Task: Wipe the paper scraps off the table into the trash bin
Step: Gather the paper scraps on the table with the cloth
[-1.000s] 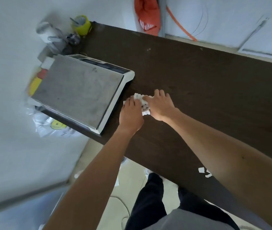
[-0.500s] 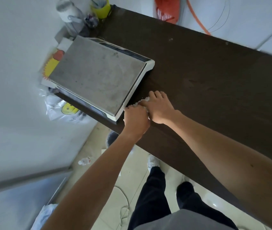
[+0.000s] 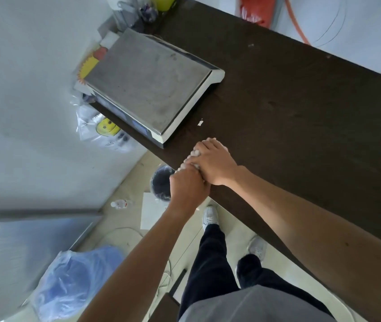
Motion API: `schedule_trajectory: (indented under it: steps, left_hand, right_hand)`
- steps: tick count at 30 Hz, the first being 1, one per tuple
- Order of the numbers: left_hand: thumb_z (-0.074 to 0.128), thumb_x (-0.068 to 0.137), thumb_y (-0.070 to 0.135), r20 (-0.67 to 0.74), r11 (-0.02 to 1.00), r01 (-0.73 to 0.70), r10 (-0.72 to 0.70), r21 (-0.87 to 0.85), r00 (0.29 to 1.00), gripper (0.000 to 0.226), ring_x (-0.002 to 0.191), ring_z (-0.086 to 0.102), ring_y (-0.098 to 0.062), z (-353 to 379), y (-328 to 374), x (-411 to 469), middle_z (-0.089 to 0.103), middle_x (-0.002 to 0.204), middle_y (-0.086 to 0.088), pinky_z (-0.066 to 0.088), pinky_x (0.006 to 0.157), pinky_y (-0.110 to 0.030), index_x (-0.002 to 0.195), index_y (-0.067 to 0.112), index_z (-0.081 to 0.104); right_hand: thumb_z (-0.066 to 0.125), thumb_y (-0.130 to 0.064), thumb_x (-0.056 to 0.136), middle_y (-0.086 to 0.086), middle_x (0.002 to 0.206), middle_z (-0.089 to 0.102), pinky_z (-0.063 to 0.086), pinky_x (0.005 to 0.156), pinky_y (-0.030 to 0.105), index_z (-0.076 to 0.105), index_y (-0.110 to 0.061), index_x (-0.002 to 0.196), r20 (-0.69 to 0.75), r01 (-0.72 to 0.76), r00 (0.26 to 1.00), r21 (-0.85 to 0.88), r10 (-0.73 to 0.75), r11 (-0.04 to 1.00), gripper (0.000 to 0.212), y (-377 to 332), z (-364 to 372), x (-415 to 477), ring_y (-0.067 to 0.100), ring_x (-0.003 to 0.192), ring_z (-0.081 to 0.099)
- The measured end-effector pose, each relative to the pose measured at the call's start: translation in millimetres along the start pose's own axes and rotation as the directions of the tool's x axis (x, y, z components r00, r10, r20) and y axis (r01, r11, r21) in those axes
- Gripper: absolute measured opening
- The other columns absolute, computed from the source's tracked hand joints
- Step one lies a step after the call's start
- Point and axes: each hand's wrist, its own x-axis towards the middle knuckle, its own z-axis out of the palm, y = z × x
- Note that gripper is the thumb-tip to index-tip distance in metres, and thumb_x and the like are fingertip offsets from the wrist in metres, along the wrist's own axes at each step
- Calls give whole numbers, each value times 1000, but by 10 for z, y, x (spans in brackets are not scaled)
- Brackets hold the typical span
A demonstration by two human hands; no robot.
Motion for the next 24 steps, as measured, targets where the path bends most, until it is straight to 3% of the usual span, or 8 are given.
schedule_trajectory:
  steps: [2,5,8,14,19,24]
  left_hand:
    - [43,95,46,33,998,13,-11,-59,999,43,55,60,-15,54,98,-74,64,70,1,47,48,-25,93,13,70]
    - [42,94,46,24,998,2,0,-65,1000,42,56,59,-16,64,265,-114,63,68,2,44,49,-25,87,16,71]
    - [44,95,49,2,998,-48,48,-51,999,42,59,62,-16,25,412,-127,64,68,4,46,52,-25,85,20,73]
    - [46,92,48,-11,992,-123,123,4,992,40,50,46,-16,-26,826,-216,53,63,4,34,50,-26,85,17,70]
    - [49,92,44,-55,958,-285,283,-39,958,36,61,65,-22,-161,1350,-296,66,73,0,34,52,-27,90,15,70]
    - [55,91,48,-88,890,-447,440,-88,894,40,62,66,-23,-256,1906,-385,68,74,-3,37,53,-27,91,11,71]
  right_hand:
    - [32,-40,89,8,124,56,22,115,47,67,-36,120,0,44,999,-3,-44,999,47,27,37,-111,31,123,46]
    - [46,-34,94,5,131,53,20,116,46,64,-38,123,16,95,995,-26,-94,995,35,144,75,-241,27,129,41]
    - [56,-29,91,3,135,50,19,117,45,62,-41,125,22,95,995,19,-95,995,37,268,67,-379,24,132,40]
    - [63,-25,86,0,138,51,17,118,42,63,-41,125,-7,-21,1000,73,22,997,42,502,65,-832,22,136,38]
    - [57,-21,90,-5,138,52,15,119,40,62,-44,124,-36,-137,989,102,141,985,41,858,19,-1404,18,137,37]
    - [60,-16,86,-5,143,46,12,121,37,60,-41,130,-27,-279,959,109,283,954,49,1234,-20,-2025,15,140,34]
